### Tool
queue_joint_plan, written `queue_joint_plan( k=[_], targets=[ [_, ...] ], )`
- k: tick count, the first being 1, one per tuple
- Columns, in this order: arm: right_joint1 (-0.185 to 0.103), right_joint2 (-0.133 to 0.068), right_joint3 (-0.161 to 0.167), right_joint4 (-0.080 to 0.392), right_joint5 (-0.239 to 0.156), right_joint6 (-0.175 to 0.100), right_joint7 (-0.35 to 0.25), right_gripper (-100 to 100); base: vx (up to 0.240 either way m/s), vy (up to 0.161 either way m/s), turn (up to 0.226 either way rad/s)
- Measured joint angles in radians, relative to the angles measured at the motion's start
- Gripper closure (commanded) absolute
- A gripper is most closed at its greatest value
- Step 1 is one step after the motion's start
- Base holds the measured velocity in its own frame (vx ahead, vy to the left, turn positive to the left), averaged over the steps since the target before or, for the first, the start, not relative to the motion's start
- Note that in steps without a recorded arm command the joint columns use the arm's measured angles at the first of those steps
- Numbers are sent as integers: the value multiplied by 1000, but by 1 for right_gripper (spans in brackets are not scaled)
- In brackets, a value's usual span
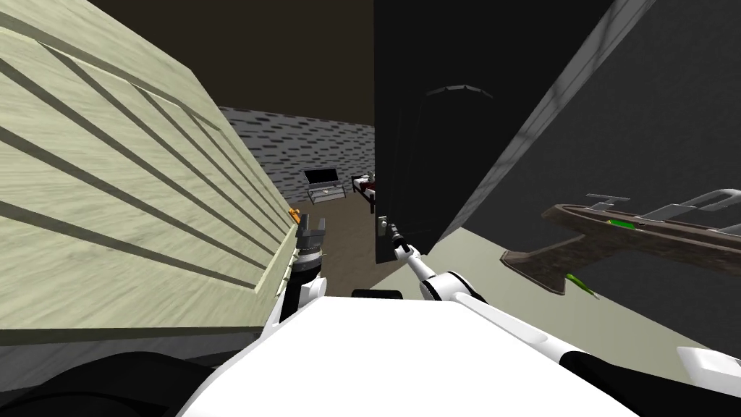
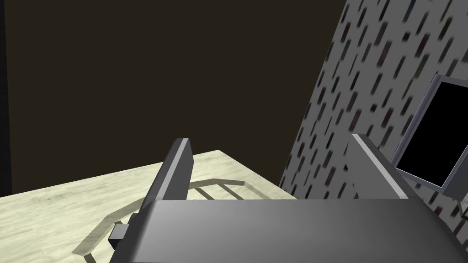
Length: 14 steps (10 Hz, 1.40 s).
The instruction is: Push the door open
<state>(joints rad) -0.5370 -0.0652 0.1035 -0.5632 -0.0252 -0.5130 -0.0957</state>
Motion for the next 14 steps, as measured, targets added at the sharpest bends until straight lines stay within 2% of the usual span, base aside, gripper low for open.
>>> queue_joint_plan(
  k=[2,5,9,11,14],
  targets=[
    [1,1,-1,-4,-2,3,-1,-100,-247,17,-50],
    [-1,15,-5,-4,-6,7,-1,-100,-189,40,-39],
    [-3,5,-11,7,-8,-5,3,-100,163,46,23],
    [5,2,-14,-2,-8,-8,6,-100,210,65,24],
    [8,8,-20,-1,-10,-16,11,-100,161,46,16]
  ],
)
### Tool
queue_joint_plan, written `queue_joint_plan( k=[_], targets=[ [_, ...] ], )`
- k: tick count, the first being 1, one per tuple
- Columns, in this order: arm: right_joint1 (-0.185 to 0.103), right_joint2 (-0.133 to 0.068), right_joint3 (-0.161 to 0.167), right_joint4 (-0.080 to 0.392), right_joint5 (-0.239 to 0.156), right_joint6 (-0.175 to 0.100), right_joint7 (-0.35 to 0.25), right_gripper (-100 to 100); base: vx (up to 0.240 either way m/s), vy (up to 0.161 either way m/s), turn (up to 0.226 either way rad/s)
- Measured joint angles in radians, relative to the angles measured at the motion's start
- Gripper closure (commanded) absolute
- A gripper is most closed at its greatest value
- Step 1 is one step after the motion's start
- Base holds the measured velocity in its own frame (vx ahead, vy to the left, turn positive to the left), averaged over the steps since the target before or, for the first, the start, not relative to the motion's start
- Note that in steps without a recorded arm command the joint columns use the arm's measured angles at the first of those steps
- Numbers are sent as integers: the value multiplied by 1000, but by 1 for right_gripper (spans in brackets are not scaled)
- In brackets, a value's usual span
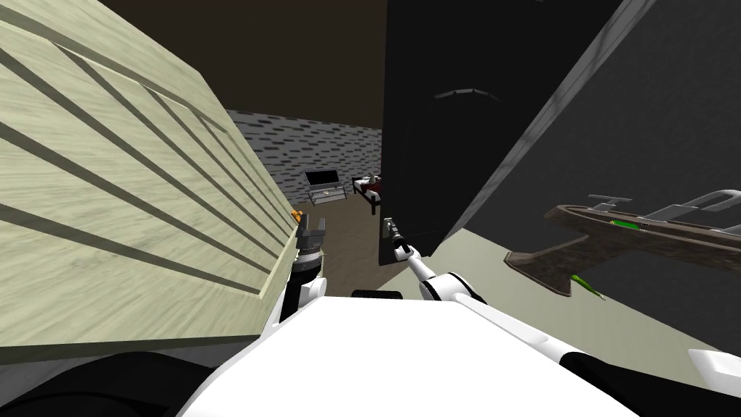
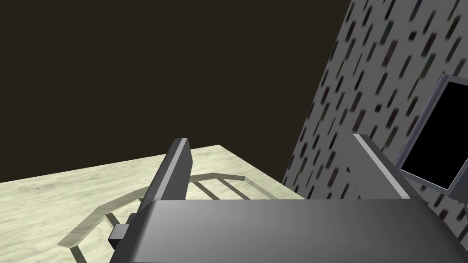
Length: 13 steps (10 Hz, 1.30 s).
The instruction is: Push the door open
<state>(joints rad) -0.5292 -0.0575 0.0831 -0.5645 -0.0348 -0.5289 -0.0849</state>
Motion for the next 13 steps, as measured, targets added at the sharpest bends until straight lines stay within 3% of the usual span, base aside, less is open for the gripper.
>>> queue_joint_plan(
  k=[1,6,10,11,12,13],
  targets=[
    [0,1,0,0,0,-1,0,100,-9,-3,-5],
    [2,1,1,2,0,1,0,100,-16,-5,1],
    [20,-5,-9,-12,-4,17,4,100,119,57,-27],
    [3,-4,-19,21,-8,1,8,100,190,90,-24],
    [3,-8,-24,24,-10,-4,10,100,169,122,-49],
    [26,-14,-26,-23,-10,16,11,100,114,77,-41]
  ],
)
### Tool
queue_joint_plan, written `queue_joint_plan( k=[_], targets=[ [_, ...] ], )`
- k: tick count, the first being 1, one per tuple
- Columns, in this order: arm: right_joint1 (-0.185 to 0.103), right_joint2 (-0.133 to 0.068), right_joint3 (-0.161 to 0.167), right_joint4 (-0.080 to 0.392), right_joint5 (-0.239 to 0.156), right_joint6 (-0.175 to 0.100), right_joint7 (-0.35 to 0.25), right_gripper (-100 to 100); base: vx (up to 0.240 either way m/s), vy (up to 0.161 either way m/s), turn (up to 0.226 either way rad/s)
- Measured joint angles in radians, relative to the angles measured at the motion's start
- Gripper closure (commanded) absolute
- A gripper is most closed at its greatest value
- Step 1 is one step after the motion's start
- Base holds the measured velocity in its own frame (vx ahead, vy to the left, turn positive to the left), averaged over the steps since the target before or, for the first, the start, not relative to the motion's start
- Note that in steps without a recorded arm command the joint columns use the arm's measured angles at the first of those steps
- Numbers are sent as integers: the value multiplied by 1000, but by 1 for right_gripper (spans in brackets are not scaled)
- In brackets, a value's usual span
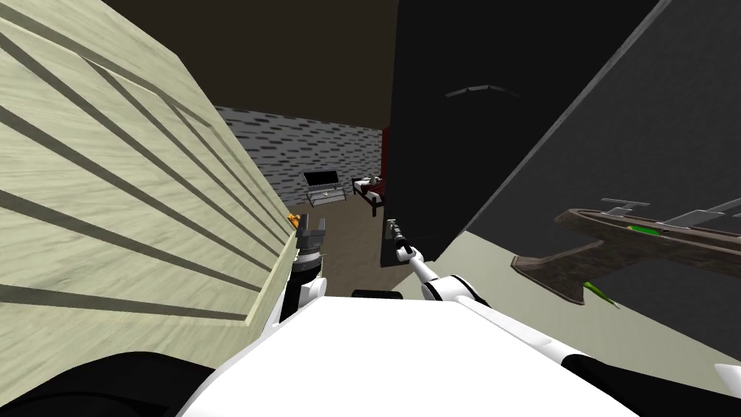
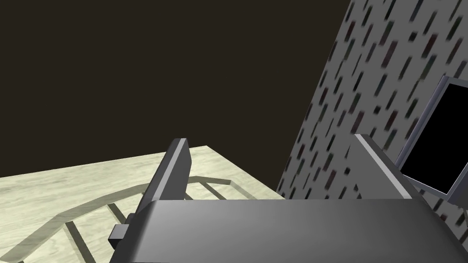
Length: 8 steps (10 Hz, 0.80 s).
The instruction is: Push the door open
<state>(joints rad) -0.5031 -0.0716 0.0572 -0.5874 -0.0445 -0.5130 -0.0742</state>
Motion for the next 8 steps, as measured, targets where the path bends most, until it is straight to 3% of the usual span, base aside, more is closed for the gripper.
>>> queue_joint_plan(
  k=[1,2,4,5,6,7,8],
  targets=[
    [-13,-1,-8,10,-3,2,3,100,143,90,-20],
    [-9,-4,-17,8,-6,-1,9,100,183,135,-63],
    [-50,-13,-39,94,-16,-42,12,100,91,63,-29],
    [-52,-15,-42,93,-17,-42,13,100,10,-22,21],
    [-39,-16,-40,64,-16,-27,14,100,-12,-25,19],
    [-22,-15,-36,29,-14,-11,14,100,77,59,-52],
    [-15,-16,-43,23,-17,-2,17,100,136,122,-93]
  ],
)
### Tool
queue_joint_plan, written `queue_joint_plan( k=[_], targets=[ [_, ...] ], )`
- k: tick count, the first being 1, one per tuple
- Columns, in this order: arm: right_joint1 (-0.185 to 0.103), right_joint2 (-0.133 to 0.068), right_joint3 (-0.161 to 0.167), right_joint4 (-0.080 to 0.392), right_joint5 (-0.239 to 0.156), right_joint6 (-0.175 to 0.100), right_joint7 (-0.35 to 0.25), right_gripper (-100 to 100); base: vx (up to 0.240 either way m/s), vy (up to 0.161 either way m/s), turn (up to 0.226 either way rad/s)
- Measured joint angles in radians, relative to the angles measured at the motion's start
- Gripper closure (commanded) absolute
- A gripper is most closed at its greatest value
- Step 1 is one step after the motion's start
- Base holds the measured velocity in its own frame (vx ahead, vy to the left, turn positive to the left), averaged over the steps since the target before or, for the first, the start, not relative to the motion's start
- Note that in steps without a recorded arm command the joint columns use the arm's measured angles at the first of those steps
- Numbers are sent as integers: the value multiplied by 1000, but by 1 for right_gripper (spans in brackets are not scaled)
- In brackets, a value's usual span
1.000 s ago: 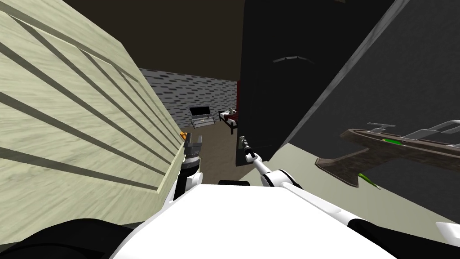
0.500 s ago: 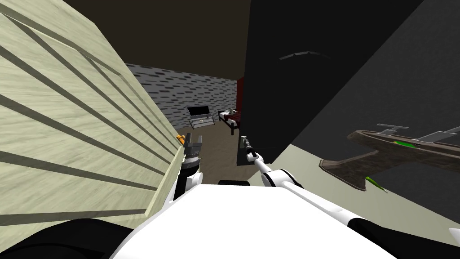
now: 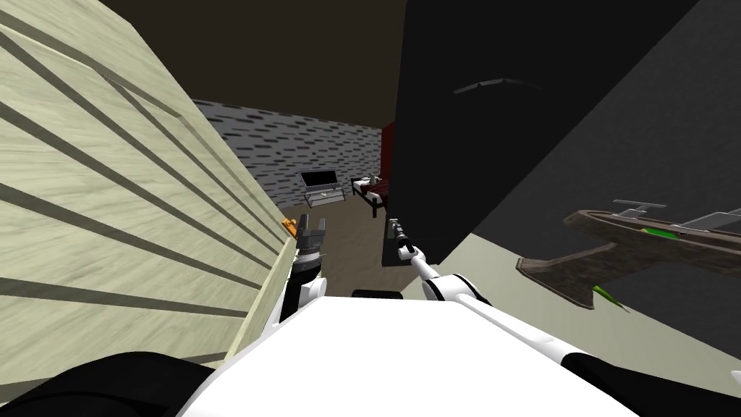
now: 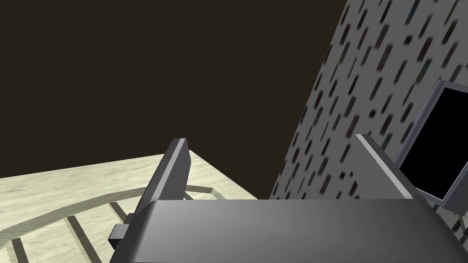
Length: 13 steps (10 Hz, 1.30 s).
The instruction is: Push the door open
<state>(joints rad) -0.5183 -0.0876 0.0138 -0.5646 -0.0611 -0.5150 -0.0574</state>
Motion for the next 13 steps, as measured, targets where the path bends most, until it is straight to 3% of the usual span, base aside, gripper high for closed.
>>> queue_joint_plan(
  k=[2,4,7,8,10,11,12,13],
  targets=[
    [16,-5,-18,-7,-6,7,10,100,168,134,-67],
    [-34,-15,-39,87,-16,-45,12,100,68,34,1],
    [-12,-19,-36,21,-14,-12,12,100,23,14,-13],
    [19,-16,-43,-28,-15,14,19,100,97,104,-70],
    [-5,-26,-60,33,-23,-7,23,100,142,141,-67],
    [27,-30,-70,-25,-25,20,27,100,128,103,-58],
    [32,-33,-78,-42,-28,32,33,100,64,16,-5],
    [17,-38,-81,-22,-30,21,32,100,24,-29,26]
  ],
)
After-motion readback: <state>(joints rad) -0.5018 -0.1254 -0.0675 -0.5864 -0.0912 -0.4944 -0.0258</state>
